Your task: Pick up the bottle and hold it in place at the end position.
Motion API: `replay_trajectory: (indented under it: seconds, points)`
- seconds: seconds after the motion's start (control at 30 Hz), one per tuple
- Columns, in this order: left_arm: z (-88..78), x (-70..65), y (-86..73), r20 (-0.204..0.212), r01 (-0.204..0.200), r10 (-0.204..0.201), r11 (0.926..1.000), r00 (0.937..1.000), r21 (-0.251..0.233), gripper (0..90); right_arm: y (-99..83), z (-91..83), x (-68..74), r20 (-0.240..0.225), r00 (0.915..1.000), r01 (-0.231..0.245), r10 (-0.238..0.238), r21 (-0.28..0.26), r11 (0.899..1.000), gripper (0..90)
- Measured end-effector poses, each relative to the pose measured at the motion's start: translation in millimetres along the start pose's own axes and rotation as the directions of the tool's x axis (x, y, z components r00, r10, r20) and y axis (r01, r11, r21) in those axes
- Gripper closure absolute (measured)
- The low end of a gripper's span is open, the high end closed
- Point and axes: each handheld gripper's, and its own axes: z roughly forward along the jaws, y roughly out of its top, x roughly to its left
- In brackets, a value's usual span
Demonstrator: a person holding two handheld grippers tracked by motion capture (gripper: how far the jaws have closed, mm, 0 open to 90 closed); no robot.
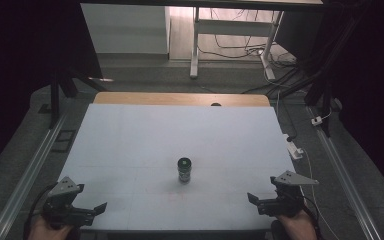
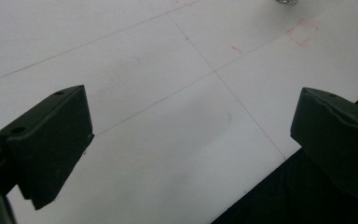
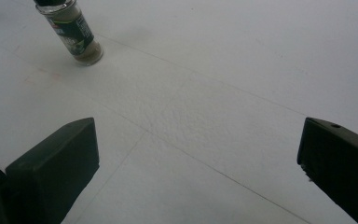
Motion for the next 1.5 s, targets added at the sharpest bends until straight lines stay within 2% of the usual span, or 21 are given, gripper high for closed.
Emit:
replay_trajectory:
  seconds: [0.8, 1.0, 1.3, 1.4, 1.5]
  points:
    - [2.6, -0.5, 1.4, 0.012, -0.009, 0.008, 0.9996, 0.9999, 0.025, 0.3, 1.6, 3.0, 0.2, -0.043, 0.999, 0.014, -0.013, 0.036, 0.999, 0.0]
    - [2.6, 0.0, 1.3, 0.017, -0.005, 0.004, 0.9997, 0.9999, 0.026, 0.2, 3.6, 3.1, 2.2, -0.066, 0.9978, -0.006, 0.007, 0.022, 1.0, 0.0]
    - [2.6, 0.5, 1.2, 0.021, -0.001, 0.001, 0.9997, 0.9998, 0.026, 0.2, 11.5, 9.2, 15.1, -0.079, 0.9947, 0.067, -0.066, -0.001, 0.998, 0.0]
    - [2.5, 0.9, 1.2, 0.024, -0.002, 0.002, 0.9997, 0.9997, 0.025, 0.2, 14.1, 12.2, 17.8, -0.097, 0.991, 0.093, -0.092, 0.01, 0.996, 0.0]
    - [2.4, 0.9, 1.2, 0.025, -0.003, 0.003, 0.9997, 0.9997, 0.024, 0.1, 16.4, 15.5, 21.0, -0.113, 0.9875, 0.111, -0.111, -0.003, 0.994, 0.0]
